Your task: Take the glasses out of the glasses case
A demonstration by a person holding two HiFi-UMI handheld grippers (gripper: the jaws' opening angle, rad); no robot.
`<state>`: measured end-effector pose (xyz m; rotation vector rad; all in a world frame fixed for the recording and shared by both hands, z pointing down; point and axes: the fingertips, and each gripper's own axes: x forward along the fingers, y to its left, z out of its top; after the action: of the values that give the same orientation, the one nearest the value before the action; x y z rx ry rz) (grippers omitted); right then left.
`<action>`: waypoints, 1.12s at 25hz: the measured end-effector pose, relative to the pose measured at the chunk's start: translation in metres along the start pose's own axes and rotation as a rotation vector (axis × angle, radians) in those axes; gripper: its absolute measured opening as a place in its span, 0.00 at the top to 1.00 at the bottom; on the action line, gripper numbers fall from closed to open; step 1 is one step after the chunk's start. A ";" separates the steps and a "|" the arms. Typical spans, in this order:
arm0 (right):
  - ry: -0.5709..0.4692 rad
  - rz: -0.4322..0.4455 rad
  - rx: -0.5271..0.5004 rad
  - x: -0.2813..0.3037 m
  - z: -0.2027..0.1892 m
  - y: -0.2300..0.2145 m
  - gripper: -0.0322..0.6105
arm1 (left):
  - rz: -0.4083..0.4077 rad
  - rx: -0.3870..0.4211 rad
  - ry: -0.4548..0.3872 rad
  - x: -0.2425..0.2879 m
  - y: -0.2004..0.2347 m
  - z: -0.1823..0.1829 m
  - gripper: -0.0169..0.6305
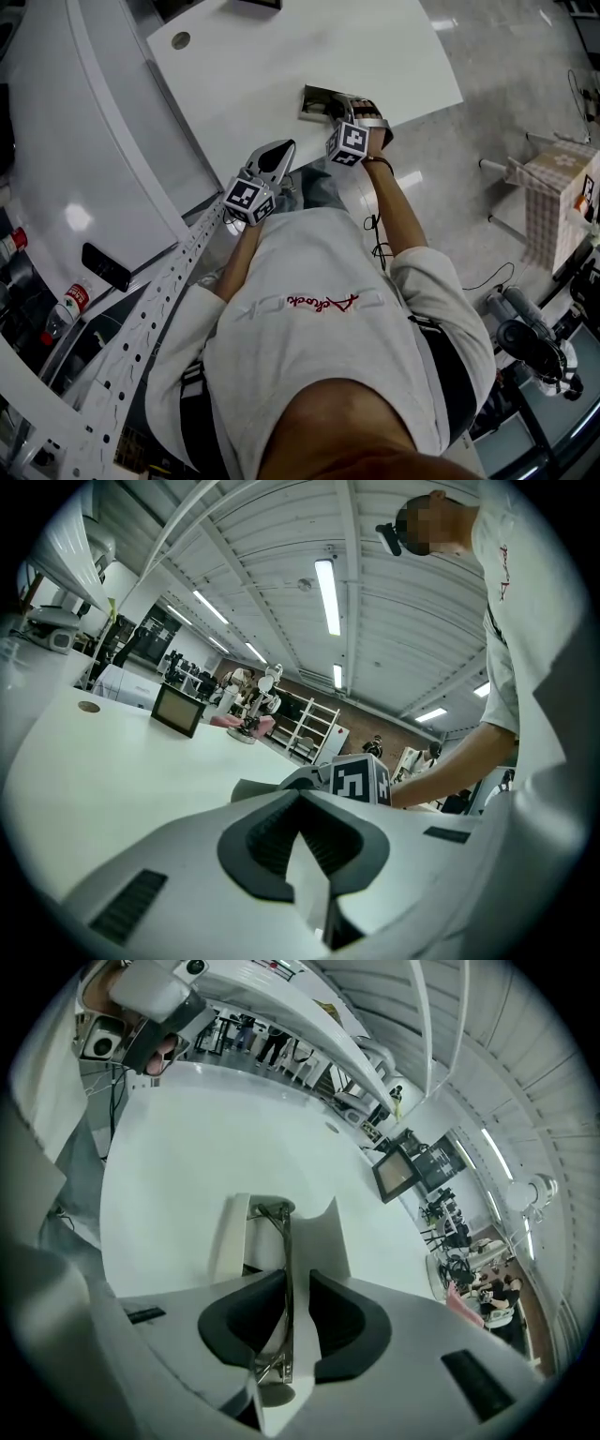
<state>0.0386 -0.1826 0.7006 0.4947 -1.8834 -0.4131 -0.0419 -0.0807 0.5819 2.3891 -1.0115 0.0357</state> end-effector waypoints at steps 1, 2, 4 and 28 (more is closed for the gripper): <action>0.002 0.000 -0.009 0.001 0.001 0.000 0.84 | 0.000 0.000 0.000 0.000 0.000 0.000 0.97; 0.006 -0.002 -0.021 0.003 0.001 0.000 0.86 | 0.000 0.000 0.000 0.000 0.000 0.000 0.97; 0.012 -0.006 -0.041 0.004 0.001 0.000 0.92 | 0.002 -0.001 0.000 -0.001 0.001 0.001 0.97; -0.141 -0.242 0.153 -0.069 0.036 -0.053 0.93 | -0.084 0.079 -0.037 -0.002 -0.021 0.023 0.97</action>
<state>0.0344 -0.1896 0.6066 0.8199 -2.0071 -0.4755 -0.0332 -0.0784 0.5519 2.5104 -0.9420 0.0008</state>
